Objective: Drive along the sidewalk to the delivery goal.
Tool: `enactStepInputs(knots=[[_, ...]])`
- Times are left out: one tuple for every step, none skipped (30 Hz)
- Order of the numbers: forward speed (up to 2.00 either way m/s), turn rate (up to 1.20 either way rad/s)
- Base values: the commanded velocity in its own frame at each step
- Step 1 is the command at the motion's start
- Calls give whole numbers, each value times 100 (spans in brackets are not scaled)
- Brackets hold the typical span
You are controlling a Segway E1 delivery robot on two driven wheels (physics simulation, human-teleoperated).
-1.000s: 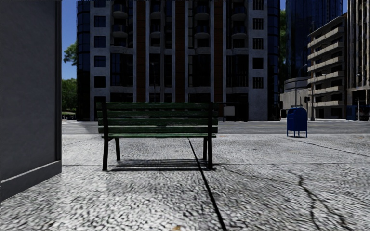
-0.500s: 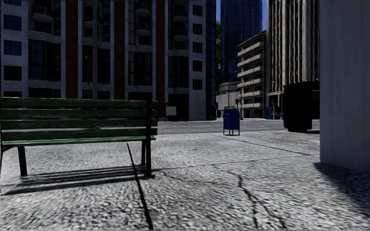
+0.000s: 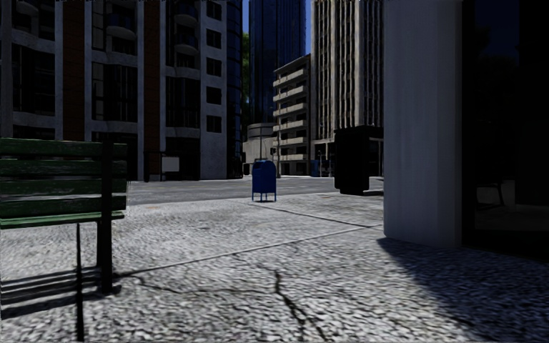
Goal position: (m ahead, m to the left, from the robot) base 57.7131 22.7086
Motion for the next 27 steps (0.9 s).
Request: enactStepInputs(knots=[[82, 0], [83, 0], [85, 39], [85, 39], [93, 53], [97, 57], [100, 58], [101, 58], [101, 58], [102, 49], [104, 0], [105, 0], [105, 0], [105, 0], [105, 0], [105, 0], [105, 0], [105, 0], [105, 0], [105, 0], [105, 0], [105, 0], [105, 0], [105, 0], [105, -4], [105, -15], [105, -21]])
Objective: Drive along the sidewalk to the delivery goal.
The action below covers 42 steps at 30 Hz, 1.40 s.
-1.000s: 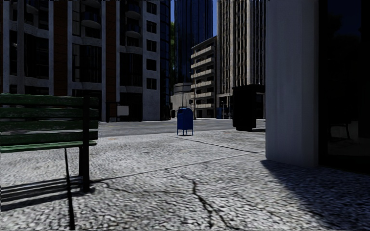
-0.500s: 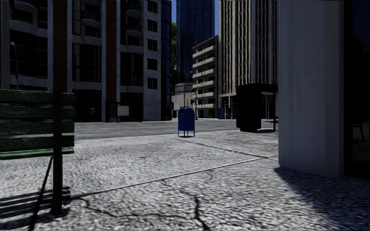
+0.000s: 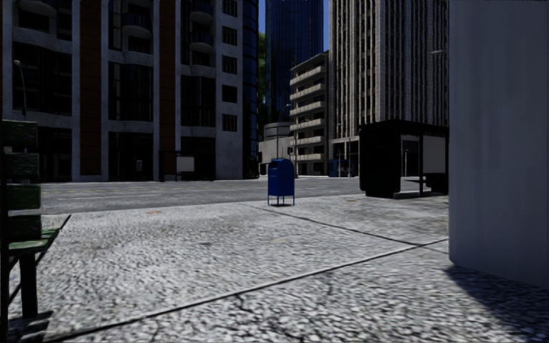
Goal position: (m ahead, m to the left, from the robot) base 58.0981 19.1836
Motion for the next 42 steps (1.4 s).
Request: enactStepInputs(knots=[[105, -21], [105, -22], [105, -30], [105, -37], [105, -37], [105, -39], [105, -41], [105, -41], [105, -41], [105, -41], [105, -37], [105, -27], [105, -27], [105, -11], [105, -1], [105, 0], [105, 0], [105, 0], [105, 0], [108, 0], [124, 0], [124, 0], [137, 0], [142, 0], [143, 0], [143, 0], [143, 0], [143, 0], [143, 0], [143, 0], [143, 0], [143, 0], [143, 0], [143, 0], [143, 0], [142, 0], [141, 0], [128, 0], [128, 0], [115, 0], [105, 56], [103, 86]])
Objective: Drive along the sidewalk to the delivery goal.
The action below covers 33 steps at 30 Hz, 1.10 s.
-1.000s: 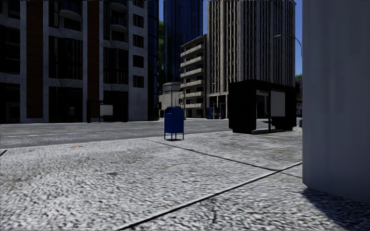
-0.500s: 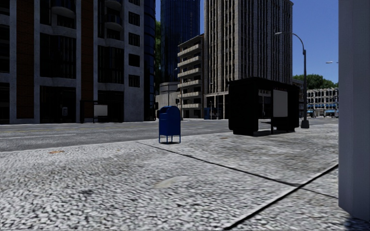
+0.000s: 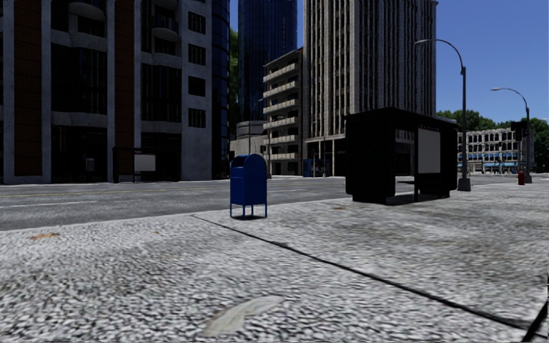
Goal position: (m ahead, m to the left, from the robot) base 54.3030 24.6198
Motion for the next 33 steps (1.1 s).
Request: enactStepInputs(knots=[[103, 86], [102, 93], [82, 101], [78, 103], [76, 104], [76, 104], [76, 104], [75, 104], [75, 104], [75, 104], [75, 104], [74, 104], [74, 104], [74, 104], [74, 104], [74, 104], [74, 104], [74, 104], [74, 104], [74, 104], [74, 104], [76, 104], [76, 104], [78, 104], [82, 104], [86, 104], [86, 104], [90, 104], [92, 104], [93, 104], [93, 104], [96, 104], [98, 104]])
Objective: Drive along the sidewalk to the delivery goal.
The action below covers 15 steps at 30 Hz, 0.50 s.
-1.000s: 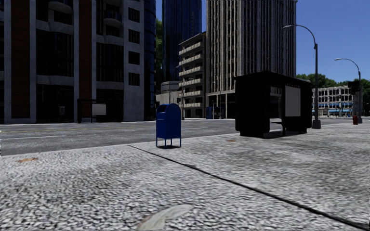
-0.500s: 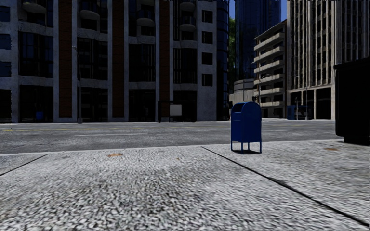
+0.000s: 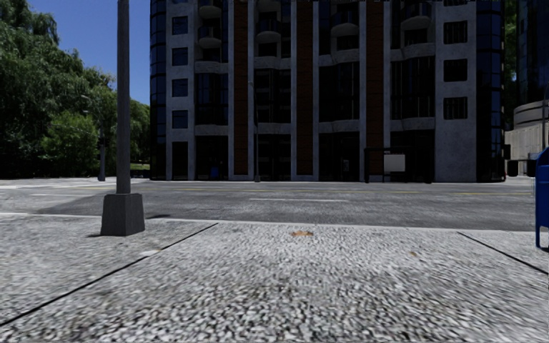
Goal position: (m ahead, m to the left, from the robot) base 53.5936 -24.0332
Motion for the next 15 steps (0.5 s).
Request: enactStepInputs(knots=[[103, 104], [103, 104], [105, 104], [107, 104], [109, 104], [109, 104], [109, 104], [109, 104], [109, 104], [109, 104], [109, 104], [109, 104], [109, 104], [109, 104], [109, 104]])
